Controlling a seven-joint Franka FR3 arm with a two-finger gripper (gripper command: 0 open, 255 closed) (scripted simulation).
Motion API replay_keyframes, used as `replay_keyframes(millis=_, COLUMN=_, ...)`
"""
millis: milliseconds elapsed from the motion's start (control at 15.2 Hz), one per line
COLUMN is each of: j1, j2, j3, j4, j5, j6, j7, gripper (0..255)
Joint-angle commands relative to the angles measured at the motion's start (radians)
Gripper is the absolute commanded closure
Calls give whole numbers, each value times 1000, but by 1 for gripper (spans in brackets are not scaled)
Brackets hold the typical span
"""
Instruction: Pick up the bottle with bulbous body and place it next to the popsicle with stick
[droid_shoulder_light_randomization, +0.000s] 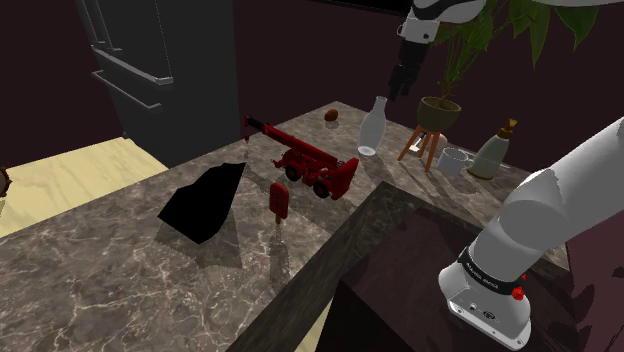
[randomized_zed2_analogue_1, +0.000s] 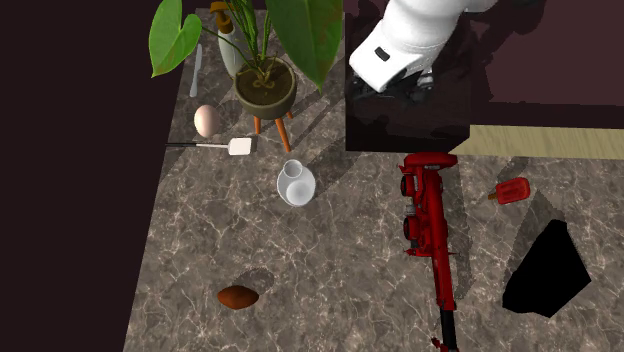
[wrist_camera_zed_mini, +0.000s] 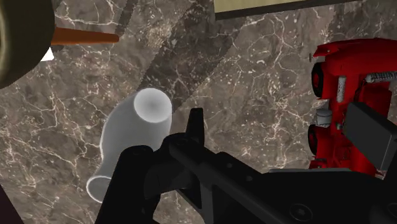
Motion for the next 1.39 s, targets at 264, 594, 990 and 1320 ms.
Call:
replay_keyframes(millis=264, j1=-26, j2=201, j3=-62, j4=143, j5=27, j6=67, j7=-102, gripper=0)
replay_keyframes(millis=594, j1=-61, j2=381, j3=-98, j4=304, j5=75, j6=89, j7=-188, gripper=0)
replay_keyframes(millis=990, j1=-114, j2=571, j3=-112, j4=490, j5=134, j6=92, j7=-264, gripper=0)
replay_keyframes(millis=1320, j1=-115, j2=585, j3=-110, j4=443, j5=140, j6=154, j7=-268, gripper=0)
